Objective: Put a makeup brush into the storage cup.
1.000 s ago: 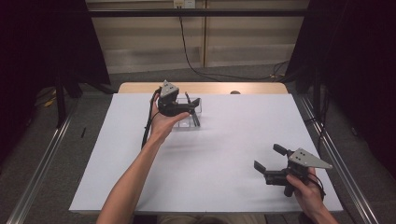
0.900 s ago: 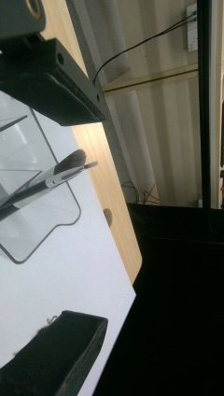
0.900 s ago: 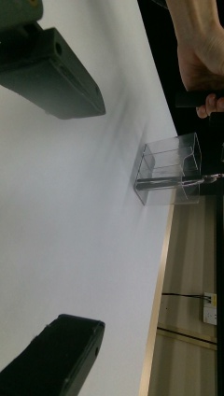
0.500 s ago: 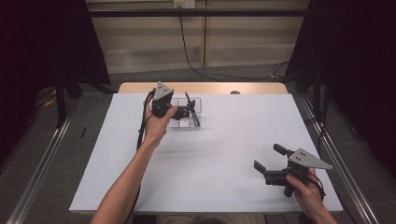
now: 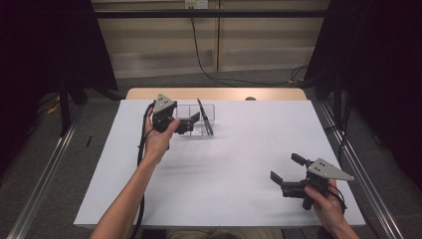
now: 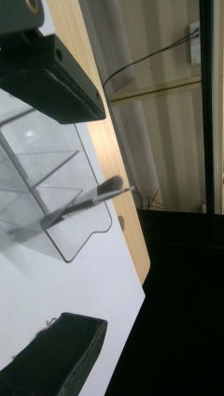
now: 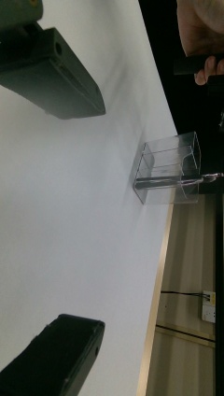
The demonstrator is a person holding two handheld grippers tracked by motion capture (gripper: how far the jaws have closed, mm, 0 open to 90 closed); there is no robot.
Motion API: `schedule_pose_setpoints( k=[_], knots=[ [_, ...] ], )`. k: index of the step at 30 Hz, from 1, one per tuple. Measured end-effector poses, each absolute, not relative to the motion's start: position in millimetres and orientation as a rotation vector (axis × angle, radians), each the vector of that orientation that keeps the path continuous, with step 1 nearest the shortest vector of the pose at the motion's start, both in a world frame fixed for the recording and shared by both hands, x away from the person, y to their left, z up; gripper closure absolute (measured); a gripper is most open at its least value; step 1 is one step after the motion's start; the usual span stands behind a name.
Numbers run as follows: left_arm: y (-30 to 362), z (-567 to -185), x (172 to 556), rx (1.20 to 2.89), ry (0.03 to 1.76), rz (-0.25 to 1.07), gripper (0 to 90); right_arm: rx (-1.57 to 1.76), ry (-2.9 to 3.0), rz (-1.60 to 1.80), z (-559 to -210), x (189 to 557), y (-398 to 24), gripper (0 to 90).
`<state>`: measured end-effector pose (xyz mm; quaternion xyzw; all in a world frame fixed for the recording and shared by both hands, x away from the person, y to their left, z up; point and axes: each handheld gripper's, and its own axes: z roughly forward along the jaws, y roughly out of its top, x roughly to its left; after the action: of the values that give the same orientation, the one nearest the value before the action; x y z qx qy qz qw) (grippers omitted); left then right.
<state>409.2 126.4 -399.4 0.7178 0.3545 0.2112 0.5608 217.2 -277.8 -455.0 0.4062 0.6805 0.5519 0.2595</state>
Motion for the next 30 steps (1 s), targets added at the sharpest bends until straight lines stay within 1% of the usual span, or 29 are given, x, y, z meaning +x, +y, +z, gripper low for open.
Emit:
schedule_pose_setpoints(
  k=[2,13,25,30],
  knots=[
    [130.3,-399.1,407.5,1.693,0.838,0.490,2.3,1.094,1.843,1.495,-454.7,217.1,-278.1,0.0],
    [150.9,-396.9,389.3,1.694,0.823,0.538,3.5,1.097,1.840,1.492,-454.2,217.3,-278.8,0.0],
    [170.2,-402.9,362.0,1.678,0.791,0.535,3.3,1.097,1.833,1.488,-453.6,215.9,-280.8,0.0],
    [181.2,-405.0,352.9,1.654,0.823,0.530,2.9,1.098,1.832,1.483,-453.6,215.4,-281.6,0.0]
  ],
)
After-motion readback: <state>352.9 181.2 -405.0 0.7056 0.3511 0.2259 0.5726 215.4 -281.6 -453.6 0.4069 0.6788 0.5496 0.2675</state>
